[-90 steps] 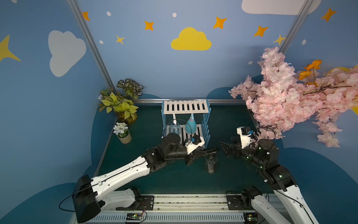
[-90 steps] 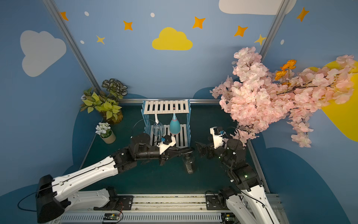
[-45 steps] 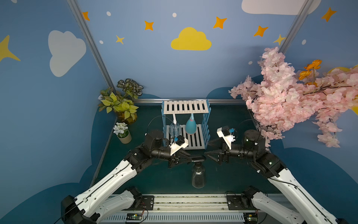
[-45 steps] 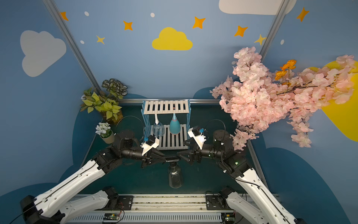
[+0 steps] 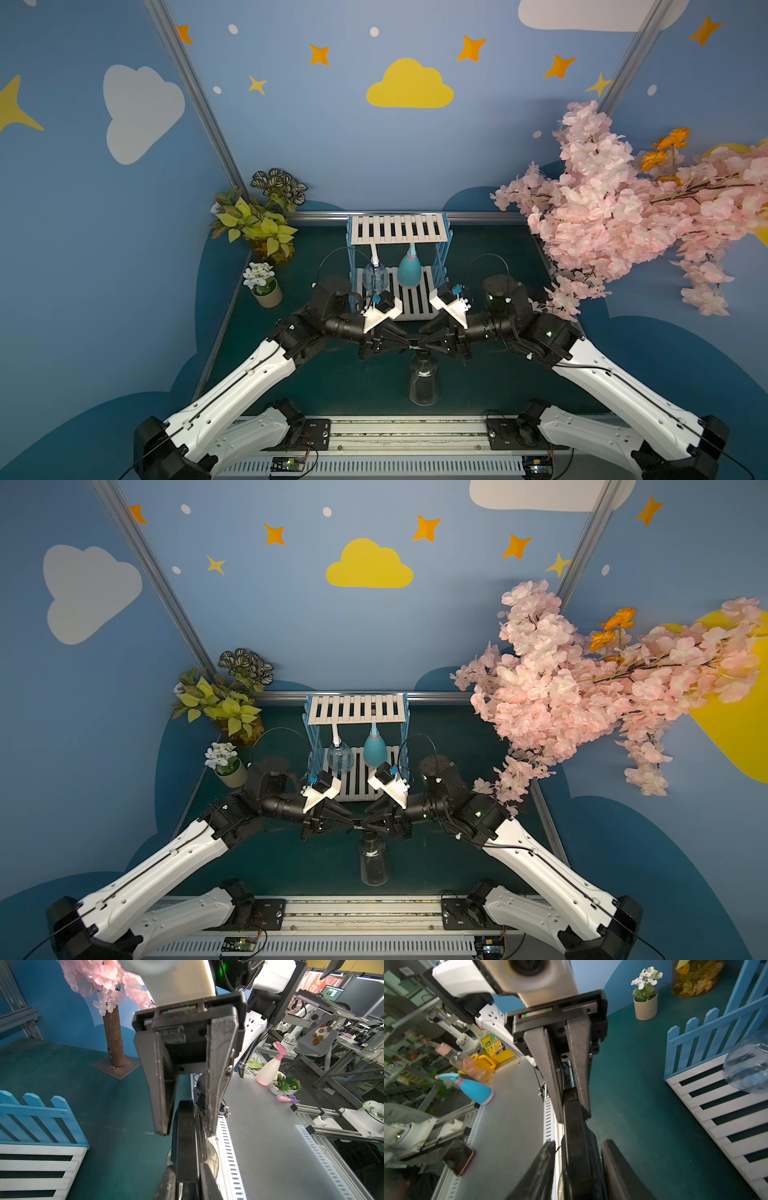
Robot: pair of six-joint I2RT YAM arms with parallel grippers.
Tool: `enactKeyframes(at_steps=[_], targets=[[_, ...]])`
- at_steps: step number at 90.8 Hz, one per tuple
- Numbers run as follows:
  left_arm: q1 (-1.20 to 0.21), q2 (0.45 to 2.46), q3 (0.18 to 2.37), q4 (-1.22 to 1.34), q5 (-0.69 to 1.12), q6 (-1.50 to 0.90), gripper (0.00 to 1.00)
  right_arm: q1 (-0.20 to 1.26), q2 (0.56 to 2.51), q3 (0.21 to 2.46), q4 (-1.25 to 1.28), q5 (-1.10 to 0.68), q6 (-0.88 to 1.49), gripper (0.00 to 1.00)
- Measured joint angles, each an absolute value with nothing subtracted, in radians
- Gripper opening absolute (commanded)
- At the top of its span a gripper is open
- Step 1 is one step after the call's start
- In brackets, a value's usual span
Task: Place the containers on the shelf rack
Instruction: 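Pick up a container from the center of the board.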
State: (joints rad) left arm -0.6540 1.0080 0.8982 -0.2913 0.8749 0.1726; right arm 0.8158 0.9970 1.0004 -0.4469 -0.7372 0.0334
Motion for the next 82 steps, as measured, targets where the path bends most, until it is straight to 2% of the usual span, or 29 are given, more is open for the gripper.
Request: enactKeyframes(at_steps=[10,28,39,44,51,56,60,82], targets=[[-0.652,1.008,0.898,-0.290,0.895,0.173,0.03,0.819,0.997,1.011,-0.466,-0.743,0.017,0.18],[-0.651,1.008,0.895,-0.290,0.917,0.168,0.03,0.823,0.997,1.018,-0.482,-0.756,-0.010,0.01],[-0.651,1.008,0.886,-0.280,0.920,0.160,0.03,0.823,1.000,1.018,-0.491,-0.757,-0.016,0.00],[-0.651,1.007,0.875,-0.265,0.918,0.150,0.21,0.823,1.000,1.018,-0.495,-0.753,-0.019,0.00],[-0.651,1.001,0.856,-0.234,0.899,0.130,0.76,0.825,1.000,1.018,-0.501,-0.735,-0.021,0.00],[-0.649,0.987,0.837,-0.216,0.859,0.105,0.95,0.826,0.998,1.018,-0.511,-0.713,-0.020,0.00],[-0.647,0.971,0.820,-0.207,0.825,0.089,1.00,0.826,0.996,1.018,-0.517,-0.685,-0.019,0.00],[-0.583,0.850,0.774,-0.248,0.587,0.013,1.00,0.831,0.947,0.985,-0.470,-0.461,0.027,0.00]])
